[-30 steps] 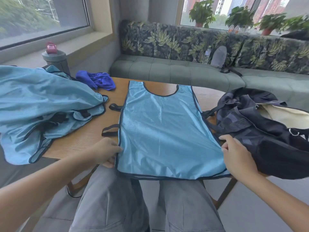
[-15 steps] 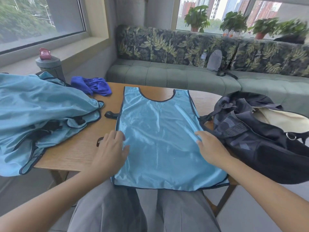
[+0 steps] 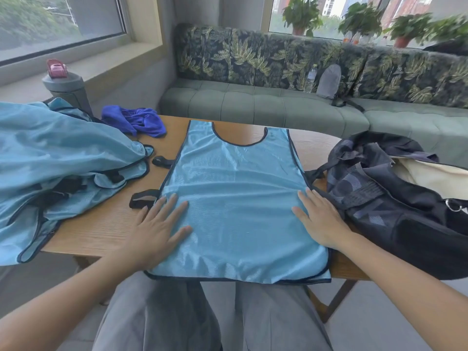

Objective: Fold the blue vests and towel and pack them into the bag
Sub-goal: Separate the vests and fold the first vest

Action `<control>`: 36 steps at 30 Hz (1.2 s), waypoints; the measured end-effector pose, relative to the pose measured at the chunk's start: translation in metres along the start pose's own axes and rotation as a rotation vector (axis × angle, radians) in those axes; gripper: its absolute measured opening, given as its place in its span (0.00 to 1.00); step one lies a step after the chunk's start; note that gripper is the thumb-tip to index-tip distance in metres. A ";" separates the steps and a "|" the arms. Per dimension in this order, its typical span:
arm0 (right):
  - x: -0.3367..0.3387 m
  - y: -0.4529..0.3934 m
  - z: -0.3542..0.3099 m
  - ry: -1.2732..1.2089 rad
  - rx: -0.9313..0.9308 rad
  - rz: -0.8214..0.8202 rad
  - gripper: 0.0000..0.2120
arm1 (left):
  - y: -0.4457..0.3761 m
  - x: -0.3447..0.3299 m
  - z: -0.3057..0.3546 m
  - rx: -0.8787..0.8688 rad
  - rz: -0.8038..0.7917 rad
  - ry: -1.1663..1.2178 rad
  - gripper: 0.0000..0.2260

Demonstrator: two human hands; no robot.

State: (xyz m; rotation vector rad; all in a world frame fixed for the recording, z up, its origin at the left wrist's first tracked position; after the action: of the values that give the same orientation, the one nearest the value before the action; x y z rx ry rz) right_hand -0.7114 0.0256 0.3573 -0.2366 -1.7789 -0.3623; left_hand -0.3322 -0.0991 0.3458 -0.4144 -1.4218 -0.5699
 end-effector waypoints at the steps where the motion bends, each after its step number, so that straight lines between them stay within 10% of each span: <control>1: 0.001 0.005 -0.001 -0.071 0.011 0.023 0.32 | 0.000 0.001 -0.003 -0.024 -0.011 0.022 0.39; 9: 0.023 0.108 0.003 -0.445 -0.054 0.447 0.17 | 0.068 0.030 -0.002 -0.246 0.294 0.161 0.33; 15: -0.005 0.163 -0.028 0.075 0.381 0.314 0.36 | 0.097 0.023 0.013 -0.448 0.432 -0.164 0.27; 25: 0.000 0.167 -0.042 0.157 0.511 0.555 0.09 | 0.082 0.014 0.055 -0.396 0.458 -0.342 0.22; 36: 0.022 0.158 -0.028 0.105 0.434 0.591 0.28 | 0.084 0.016 0.034 -0.400 0.487 -0.267 0.17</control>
State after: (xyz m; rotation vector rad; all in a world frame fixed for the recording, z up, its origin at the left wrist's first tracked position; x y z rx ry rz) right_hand -0.6357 0.1612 0.4026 -0.4069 -1.5533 0.4230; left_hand -0.3083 -0.0145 0.3713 -1.1561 -1.3865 -0.4043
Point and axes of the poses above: each hand's wrist, its own y-axis away from the middle knuckle, its own x-axis out of the back of the hand, z = x × y, the point moved 7 cm from there along -y, towards the middle knuckle, and after that the axes turned 4 degrees about -y, right-handed, at the moved point
